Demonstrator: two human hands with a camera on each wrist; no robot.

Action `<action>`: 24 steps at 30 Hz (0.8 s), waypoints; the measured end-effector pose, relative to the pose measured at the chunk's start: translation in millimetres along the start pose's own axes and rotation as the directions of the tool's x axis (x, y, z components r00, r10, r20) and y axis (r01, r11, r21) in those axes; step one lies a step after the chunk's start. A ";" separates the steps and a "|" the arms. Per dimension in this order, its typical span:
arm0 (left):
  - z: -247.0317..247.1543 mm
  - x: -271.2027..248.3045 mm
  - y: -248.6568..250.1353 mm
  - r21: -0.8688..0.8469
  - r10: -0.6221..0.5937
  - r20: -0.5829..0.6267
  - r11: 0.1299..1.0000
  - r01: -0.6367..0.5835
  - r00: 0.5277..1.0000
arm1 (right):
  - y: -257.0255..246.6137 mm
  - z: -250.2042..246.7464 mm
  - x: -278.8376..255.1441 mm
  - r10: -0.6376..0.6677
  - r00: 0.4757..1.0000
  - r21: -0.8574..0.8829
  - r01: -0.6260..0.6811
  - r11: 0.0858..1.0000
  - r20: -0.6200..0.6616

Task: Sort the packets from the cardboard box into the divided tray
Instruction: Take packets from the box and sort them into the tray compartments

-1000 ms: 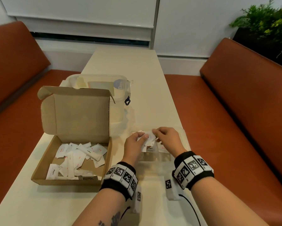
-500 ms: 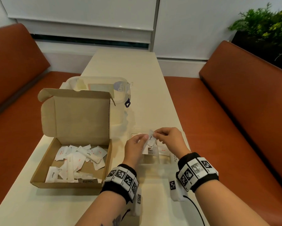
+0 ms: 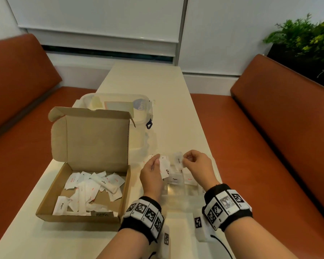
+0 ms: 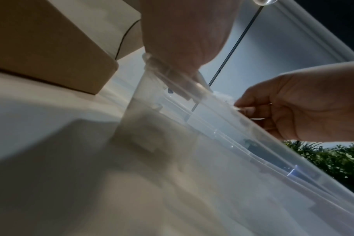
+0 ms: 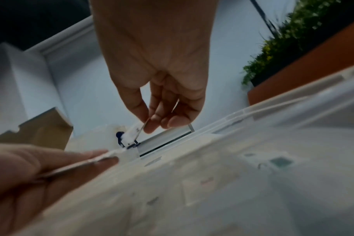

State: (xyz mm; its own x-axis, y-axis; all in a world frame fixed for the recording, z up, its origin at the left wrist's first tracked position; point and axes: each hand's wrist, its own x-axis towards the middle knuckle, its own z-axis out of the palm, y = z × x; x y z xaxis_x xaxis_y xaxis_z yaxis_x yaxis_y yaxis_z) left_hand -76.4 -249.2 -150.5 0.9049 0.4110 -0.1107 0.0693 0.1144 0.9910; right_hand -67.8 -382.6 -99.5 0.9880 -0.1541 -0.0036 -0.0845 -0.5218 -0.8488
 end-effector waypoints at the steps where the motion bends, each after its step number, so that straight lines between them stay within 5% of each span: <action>1: 0.7 -0.8 0.1 0.000 0.015 -0.038 1.000 -0.015 0.999 | 1.8 -0.6 0.5 -0.017 0.999 -0.068 0.019 0.997 0.034; 5: 2.4 -2.2 0.8 -0.025 0.020 -0.105 0.999 -0.022 0.994 | 9.4 7.3 1.7 -0.062 0.971 -0.346 0.142 0.928 0.233; 11: 3.0 -1.8 -0.1 0.002 0.032 -0.102 0.999 -0.032 0.994 | 28.1 22.2 -0.4 -0.198 0.945 -0.523 0.311 0.793 0.262; 14: 2.8 -1.6 0.1 0.026 0.045 -0.099 0.999 -0.043 0.994 | 33.4 25.0 -2.4 -0.245 0.923 -0.570 0.377 0.730 0.297; 24: 1.9 -1.3 1.3 0.060 0.051 -0.070 0.997 -0.047 0.996 | 26.5 29.2 -5.5 -0.183 0.924 -0.585 0.356 0.729 0.335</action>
State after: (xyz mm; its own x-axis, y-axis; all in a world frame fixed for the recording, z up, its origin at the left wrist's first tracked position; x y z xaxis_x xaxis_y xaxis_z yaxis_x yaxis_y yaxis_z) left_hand -76.7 -251.3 -148.9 0.8758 0.4783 -0.0645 0.0515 0.0403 0.9979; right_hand -71.7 -371.1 -137.4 0.9719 0.2340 -0.0254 0.2148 -0.9259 -0.3107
